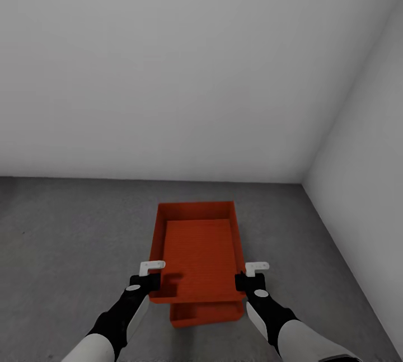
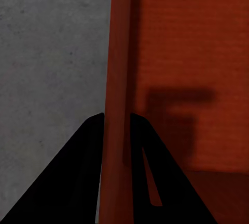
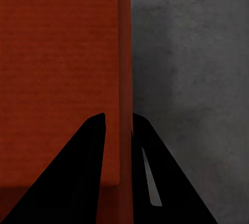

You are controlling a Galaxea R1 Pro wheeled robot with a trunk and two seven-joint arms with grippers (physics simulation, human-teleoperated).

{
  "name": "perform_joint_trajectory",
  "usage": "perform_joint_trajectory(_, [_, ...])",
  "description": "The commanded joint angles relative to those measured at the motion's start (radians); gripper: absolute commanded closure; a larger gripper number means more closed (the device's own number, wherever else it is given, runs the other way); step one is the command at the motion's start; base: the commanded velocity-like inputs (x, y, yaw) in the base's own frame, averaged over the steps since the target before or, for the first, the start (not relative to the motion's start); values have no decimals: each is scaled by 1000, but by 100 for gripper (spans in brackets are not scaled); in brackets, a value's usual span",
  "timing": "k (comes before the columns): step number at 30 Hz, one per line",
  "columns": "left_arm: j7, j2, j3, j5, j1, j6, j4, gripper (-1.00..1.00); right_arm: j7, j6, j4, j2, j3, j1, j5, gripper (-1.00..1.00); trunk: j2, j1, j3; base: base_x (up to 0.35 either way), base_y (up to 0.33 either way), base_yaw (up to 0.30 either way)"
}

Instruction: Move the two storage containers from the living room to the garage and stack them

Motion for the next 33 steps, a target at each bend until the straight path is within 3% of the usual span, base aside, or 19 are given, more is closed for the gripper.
perform_joint_trajectory(1, [17, 2, 6, -16, 0, -34, -5, 100, -94, -4, 3, -5, -55, -1, -9, 100, -1, 0, -3, 0, 0, 0])
perform_joint_trajectory(15, [17, 2, 5, -17, 0, -34, -5, 100, -98, -3, 3, -4, -54, -1, -9, 100, -1, 0, -25, 0, 0, 0])
perform_joint_trajectory(33, [17, 2, 5, -17, 0, -34, -7, 100, -101, -3, 3, -2, -55, -1, -11, 100, -1, 0, -27, 0, 0, 0])
